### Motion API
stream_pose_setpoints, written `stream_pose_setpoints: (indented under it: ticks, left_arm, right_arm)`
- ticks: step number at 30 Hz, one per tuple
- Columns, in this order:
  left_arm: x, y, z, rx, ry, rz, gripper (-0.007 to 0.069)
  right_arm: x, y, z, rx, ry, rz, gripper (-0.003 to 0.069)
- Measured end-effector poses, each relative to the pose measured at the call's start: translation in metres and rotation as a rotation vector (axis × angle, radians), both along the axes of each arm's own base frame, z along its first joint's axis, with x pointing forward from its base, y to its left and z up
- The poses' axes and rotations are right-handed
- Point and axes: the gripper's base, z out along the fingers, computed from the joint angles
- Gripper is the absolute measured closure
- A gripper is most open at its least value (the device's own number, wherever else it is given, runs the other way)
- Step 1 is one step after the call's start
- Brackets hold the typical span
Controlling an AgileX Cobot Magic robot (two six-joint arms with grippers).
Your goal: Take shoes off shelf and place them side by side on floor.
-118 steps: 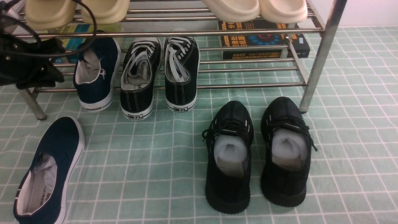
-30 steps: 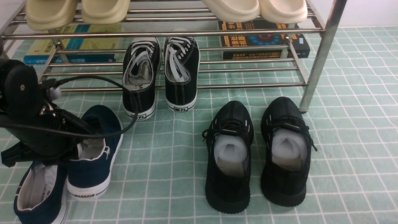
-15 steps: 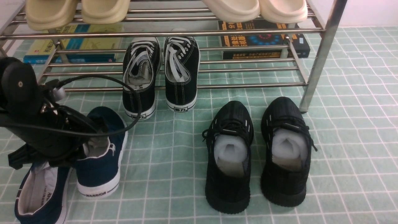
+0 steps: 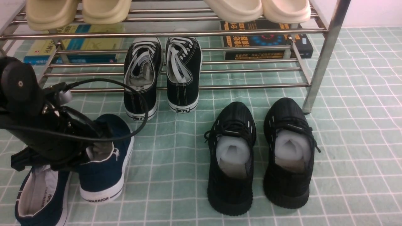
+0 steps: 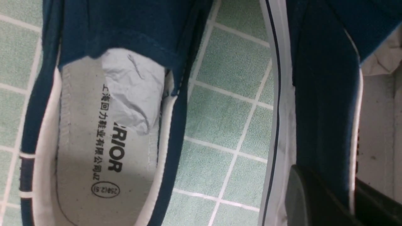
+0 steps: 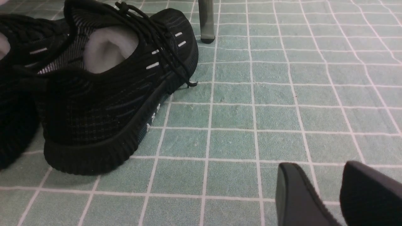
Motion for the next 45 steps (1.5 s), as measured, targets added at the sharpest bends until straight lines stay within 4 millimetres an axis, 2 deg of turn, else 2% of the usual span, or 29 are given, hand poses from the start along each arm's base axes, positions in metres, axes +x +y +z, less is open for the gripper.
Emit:
stream_pose_setpoints:
  ticks: [6,10,11,13,14,16,17,20,23,24,25,26,27,30,31,33,36,41,45]
  left_arm:
    - [0.0,0.002,0.0,0.028,-0.005,-0.016,0.0531]
    - [0.001,0.003,0.002,0.043,-0.008,-0.037,0.0405]
    - [0.001,0.003,0.003,0.045,-0.006,-0.042,0.04]
    - [0.001,0.002,0.013,0.054,-0.013,-0.073,0.0347]
    - [0.001,0.002,0.024,0.06,-0.029,-0.095,0.0326]
    - [-0.001,0.003,0.033,0.066,-0.034,-0.116,0.0314]
    - [-0.004,0.003,0.051,0.072,-0.062,-0.135,0.0314]
    - [-0.017,0.006,0.083,0.092,-0.119,-0.175,0.0366]
    - [-0.038,0.01,0.106,0.116,-0.18,-0.228,0.0468]
    - [-0.05,0.013,0.114,0.132,-0.213,-0.256,0.0528]
    - [-0.054,0.013,0.116,0.135,-0.223,-0.259,0.0545]
    - [-0.067,0.015,0.121,0.149,-0.253,-0.291,0.0592]
    - [-0.075,0.017,0.124,0.154,-0.271,-0.301,0.0604]
    - [-0.109,0.021,0.12,0.167,-0.33,-0.357,0.0624]
    - [-0.111,0.021,0.12,0.166,-0.335,-0.356,0.0624]
    - [-0.137,0.023,0.112,0.16,-0.444,-0.374,0.0624]
    - [-0.16,0.025,0.094,0.136,-0.588,-0.359,0.0624]
    - [-0.184,0.026,0.065,0.07,-0.814,-0.303,0.0624]
    - [-0.191,0.027,0.051,0.055,-0.869,-0.285,0.0624]
  right_arm:
    - [0.0,0.0,0.0,0.0,0.0,0.0,0.0419]
    - [0.0,0.0,0.0,0.0,0.0,0.0,0.0419]
    - [0.0,0.0,0.0,0.0,0.0,0.0,0.0419]
    - [0.0,0.0,0.0,0.0,0.0,0.0,0.0419]
    - [0.0,0.0,0.0,0.0,0.0,0.0,0.0419]
    - [0.0,0.0,0.0,0.0,0.0,0.0,0.0419]
    - [0.0,0.0,0.0,0.0,0.0,0.0,0.0419]
    - [0.0,0.0,0.0,0.0,0.0,0.0,0.0419]
    - [0.0,0.0,0.0,0.0,0.0,0.0,0.0419]
    - [0.0,0.0,0.0,0.0,0.0,0.0,0.0419]
    - [0.0,0.0,0.0,0.0,0.0,0.0,0.0419]
    - [0.0,0.0,0.0,0.0,0.0,0.0,0.0419]
    - [0.0,0.0,0.0,0.0,0.0,0.0,0.0419]
    - [0.0,0.0,0.0,0.0,0.0,0.0,0.0419]
    - [0.0,0.0,0.0,0.0,0.0,0.0,0.0419]
    - [0.0,0.0,0.0,0.0,0.0,0.0,0.0419]
    - [0.0,0.0,0.0,0.0,0.0,0.0,0.0419]
    - [0.0,0.0,0.0,0.0,0.0,0.0,0.0419]
    - [0.0,0.0,0.0,0.0,0.0,0.0,0.0419]
